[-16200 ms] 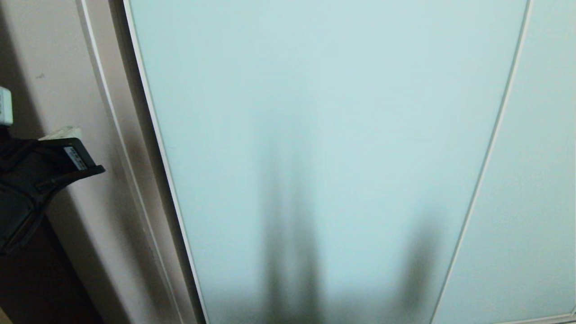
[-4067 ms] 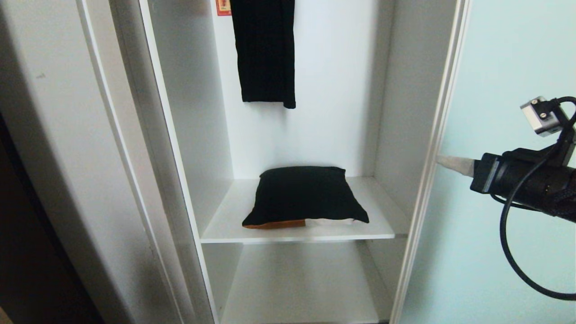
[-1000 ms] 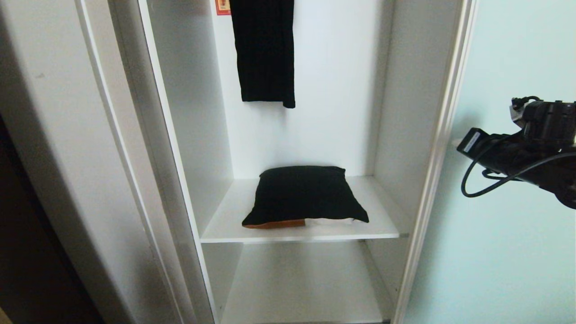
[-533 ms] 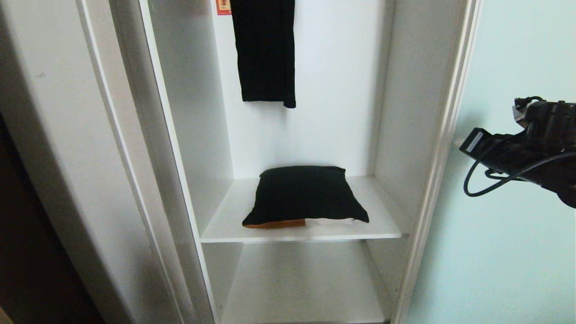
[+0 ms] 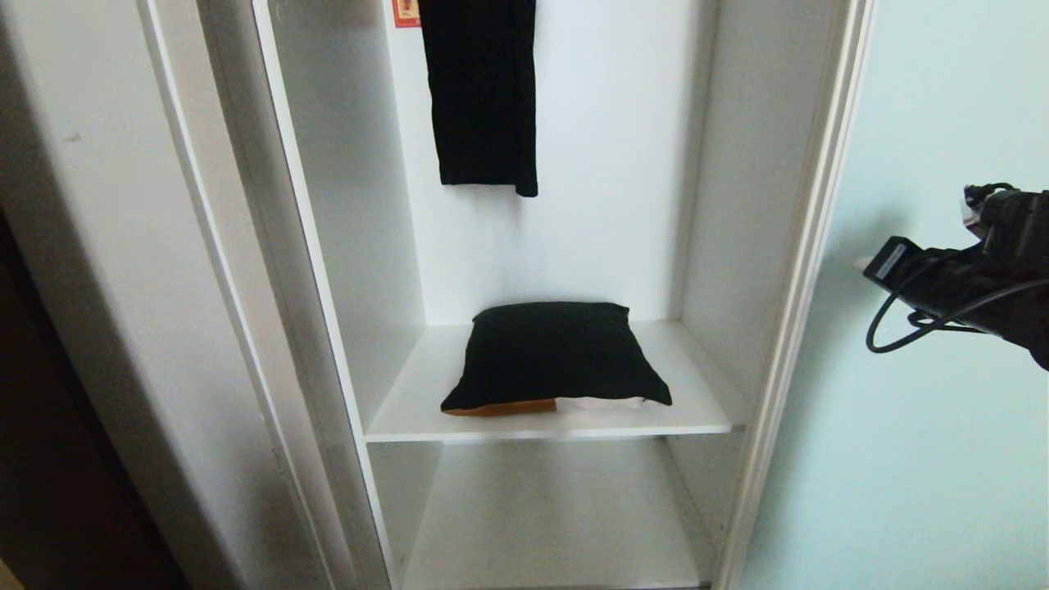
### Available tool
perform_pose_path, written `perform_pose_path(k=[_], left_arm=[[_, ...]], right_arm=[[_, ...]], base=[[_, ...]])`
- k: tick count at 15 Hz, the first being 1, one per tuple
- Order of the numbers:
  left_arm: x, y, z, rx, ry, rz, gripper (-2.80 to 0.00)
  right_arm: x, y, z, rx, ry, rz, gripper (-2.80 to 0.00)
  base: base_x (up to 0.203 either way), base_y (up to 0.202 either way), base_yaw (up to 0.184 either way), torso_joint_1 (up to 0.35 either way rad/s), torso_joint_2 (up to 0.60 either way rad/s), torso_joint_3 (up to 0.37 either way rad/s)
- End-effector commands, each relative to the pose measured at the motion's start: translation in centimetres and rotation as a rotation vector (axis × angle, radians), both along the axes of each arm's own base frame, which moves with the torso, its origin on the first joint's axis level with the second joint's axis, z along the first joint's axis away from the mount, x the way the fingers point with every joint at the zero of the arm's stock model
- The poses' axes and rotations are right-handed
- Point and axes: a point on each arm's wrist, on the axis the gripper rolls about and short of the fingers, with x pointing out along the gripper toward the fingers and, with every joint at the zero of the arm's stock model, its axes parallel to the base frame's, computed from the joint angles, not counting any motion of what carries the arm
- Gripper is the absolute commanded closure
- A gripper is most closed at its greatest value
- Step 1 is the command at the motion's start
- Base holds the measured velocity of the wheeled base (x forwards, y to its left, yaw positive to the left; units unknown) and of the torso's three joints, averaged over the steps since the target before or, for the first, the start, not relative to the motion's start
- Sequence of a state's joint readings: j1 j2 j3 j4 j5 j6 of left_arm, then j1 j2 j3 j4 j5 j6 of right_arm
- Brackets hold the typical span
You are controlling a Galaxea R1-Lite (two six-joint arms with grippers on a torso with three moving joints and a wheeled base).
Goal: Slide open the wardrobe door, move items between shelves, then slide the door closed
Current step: Place the pillow on the lower shelf
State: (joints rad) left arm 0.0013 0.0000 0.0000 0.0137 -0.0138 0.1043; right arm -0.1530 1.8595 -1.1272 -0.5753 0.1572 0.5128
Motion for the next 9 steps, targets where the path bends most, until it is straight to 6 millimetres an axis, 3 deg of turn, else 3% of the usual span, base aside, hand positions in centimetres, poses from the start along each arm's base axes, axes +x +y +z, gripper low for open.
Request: perform_pose_path(k=[1, 9], left_arm=[[0.0, 0.0, 0.0, 0.0, 0.003, 0.0, 0.0], [0.0, 0.0, 0.0, 0.0, 0.003, 0.0, 0.0]], right_arm=[[0.6, -1.1, -0.5, 0.004, 0.006, -0.025, 0.0], [1.9, -3.6, -1.6, 0.01, 0.018, -0.062, 0.0]], base=[[0.0, 0.0, 0.0, 0.0, 0.0, 0.0], [0.0, 0.0, 0.0, 0.0, 0.0, 0.0]])
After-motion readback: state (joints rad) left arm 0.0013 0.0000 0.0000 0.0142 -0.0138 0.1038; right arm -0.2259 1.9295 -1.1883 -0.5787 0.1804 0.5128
